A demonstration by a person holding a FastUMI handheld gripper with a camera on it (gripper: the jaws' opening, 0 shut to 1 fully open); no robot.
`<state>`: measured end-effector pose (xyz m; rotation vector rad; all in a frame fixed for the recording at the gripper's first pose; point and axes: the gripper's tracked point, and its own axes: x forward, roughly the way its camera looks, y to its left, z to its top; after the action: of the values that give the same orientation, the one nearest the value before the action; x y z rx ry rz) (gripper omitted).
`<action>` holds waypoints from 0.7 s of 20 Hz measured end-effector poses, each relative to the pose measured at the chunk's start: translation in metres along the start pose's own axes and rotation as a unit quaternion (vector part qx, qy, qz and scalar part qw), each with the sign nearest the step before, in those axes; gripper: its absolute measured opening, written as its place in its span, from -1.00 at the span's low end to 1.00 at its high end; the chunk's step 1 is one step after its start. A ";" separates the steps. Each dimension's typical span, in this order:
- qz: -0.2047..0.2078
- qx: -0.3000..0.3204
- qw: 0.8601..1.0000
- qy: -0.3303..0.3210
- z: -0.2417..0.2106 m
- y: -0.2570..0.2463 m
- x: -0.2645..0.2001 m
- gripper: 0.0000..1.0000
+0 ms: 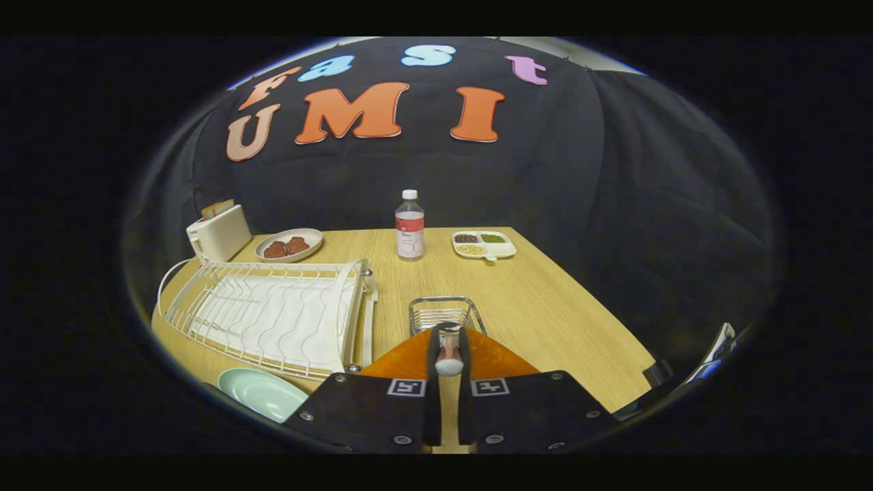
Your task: Take the plate from the dish rack, then take the spoon from the basket and place it into the plate.
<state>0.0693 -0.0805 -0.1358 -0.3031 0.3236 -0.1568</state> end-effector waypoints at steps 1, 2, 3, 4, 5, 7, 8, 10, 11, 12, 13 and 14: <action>0.003 0.000 1.000 -0.007 0.007 0.001 -0.007 -0.81; 0.008 0.002 1.000 -0.014 0.012 0.003 -0.015 -0.80; 0.013 0.002 1.000 -0.022 0.019 0.006 -0.023 -0.80; 0.019 0.000 0.999 -0.028 0.025 0.009 -0.032 -0.81; 0.026 -0.003 0.999 -0.034 0.029 0.012 -0.040 -0.81; 0.043 -0.010 0.998 -0.046 0.038 0.021 -0.058 -0.80; 0.054 -0.014 0.997 -0.051 0.042 0.028 -0.067 -0.81; 0.078 -0.023 0.995 -0.059 0.046 0.043 -0.084 -0.81; 0.091 -0.027 0.994 -0.061 0.045 0.051 -0.093 -0.81; 0.104 -0.030 0.992 -0.062 0.045 0.059 -0.102 -0.81; 0.116 -0.033 0.991 -0.062 0.043 0.066 -0.109 -0.81; 0.127 -0.035 0.989 -0.062 0.041 0.074 -0.116 -0.81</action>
<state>-0.0179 0.0232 -0.0885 -0.3367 0.2411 0.1234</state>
